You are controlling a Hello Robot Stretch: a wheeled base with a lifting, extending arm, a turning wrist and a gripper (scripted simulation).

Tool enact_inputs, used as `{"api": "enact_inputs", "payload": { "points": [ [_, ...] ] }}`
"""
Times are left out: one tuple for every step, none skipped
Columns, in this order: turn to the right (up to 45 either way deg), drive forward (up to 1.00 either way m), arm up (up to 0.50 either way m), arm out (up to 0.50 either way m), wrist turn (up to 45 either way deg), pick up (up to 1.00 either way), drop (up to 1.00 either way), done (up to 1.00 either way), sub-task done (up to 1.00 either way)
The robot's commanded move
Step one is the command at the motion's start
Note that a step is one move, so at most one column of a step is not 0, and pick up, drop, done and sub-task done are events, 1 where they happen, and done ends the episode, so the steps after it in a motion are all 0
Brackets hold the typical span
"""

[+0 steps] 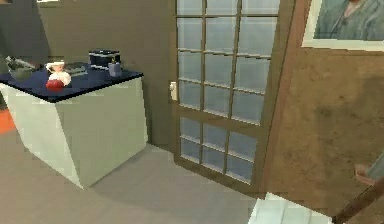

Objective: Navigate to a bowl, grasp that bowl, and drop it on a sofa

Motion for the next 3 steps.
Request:
{"api": "enact_inputs", "payload": {
  "points": [
    [-45.0, 0.00, 0.00, 0.00, 0.0, 0.00, 0.00, 0.00, 0.00],
    [-6.0, 0.00, 0.00, 0.00, 0.0, 0.00, 0.00, 0.00, 0.00],
    [0.0, 1.00, 0.00, 0.00, 0.0, 0.00, 0.00, 0.00, 0.00]
  ]
}}
